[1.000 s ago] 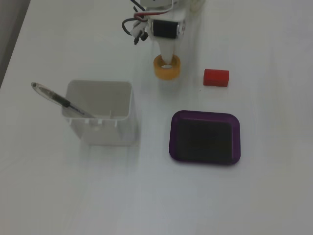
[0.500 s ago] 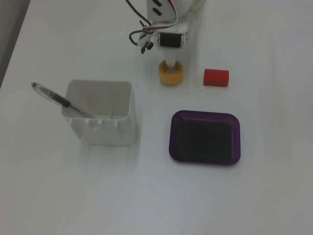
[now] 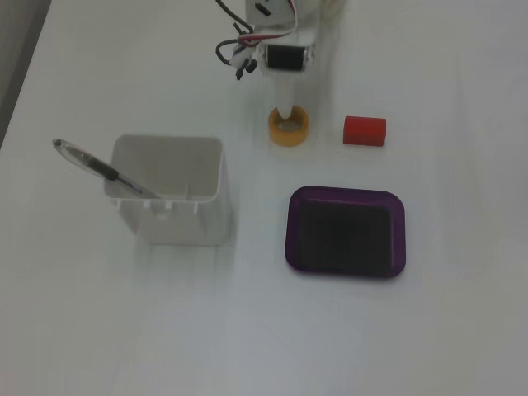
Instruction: Remove the yellow tape from the box.
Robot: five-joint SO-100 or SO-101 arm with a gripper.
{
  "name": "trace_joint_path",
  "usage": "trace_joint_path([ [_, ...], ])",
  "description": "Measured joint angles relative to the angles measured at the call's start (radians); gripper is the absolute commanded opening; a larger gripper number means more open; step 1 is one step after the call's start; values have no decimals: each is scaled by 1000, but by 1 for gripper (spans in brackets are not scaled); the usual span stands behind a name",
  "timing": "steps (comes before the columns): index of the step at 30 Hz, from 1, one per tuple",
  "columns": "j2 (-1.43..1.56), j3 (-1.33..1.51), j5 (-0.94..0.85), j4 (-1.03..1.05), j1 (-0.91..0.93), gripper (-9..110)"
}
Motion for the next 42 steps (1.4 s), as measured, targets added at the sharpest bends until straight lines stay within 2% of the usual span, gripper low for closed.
trace_joint_path([
  [6, 202, -160, 2, 192, -12, 13],
  [11, 431, -144, 2, 230, -14, 13],
  [28, 1330, 762, 3, 135, 0, 12],
  [34, 1345, 893, 8, 130, -3, 12],
  [38, 1345, 905, 8, 130, -3, -1],
  [42, 1345, 907, 8, 130, -3, -1],
])
